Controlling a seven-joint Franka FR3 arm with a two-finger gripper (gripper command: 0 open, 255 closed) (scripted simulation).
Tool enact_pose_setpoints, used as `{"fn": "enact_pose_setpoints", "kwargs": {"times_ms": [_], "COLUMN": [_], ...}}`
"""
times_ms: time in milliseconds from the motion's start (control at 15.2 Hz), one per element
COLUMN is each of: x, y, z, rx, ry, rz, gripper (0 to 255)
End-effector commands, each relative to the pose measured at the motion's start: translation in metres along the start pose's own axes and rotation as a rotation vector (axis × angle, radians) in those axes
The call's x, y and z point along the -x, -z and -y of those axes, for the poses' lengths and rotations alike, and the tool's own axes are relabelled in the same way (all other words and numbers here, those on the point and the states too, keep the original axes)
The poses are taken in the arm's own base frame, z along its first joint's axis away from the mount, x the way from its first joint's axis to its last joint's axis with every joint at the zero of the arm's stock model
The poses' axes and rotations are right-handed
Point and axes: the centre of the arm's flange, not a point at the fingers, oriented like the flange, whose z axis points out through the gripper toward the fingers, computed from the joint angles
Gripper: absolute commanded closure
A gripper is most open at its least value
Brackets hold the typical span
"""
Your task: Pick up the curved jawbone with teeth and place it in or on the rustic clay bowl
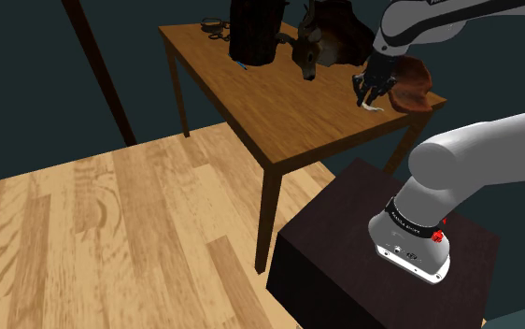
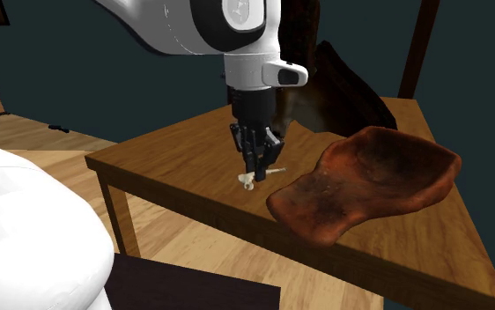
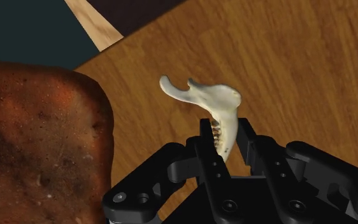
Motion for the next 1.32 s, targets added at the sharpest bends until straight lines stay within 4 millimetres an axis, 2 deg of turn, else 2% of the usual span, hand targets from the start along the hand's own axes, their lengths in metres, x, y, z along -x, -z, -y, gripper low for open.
{"fn": "enact_pose_setpoints", "kwargs": {"times_ms": [0, 1254], "x": [0.000, -0.006], "y": [0.007, 0.108], "z": [0.001, 0.002], "rx": [-0.002, -0.002], "ry": [0.000, 0.000], "rz": [0.006, 0.006], "gripper": [255, 255]}}
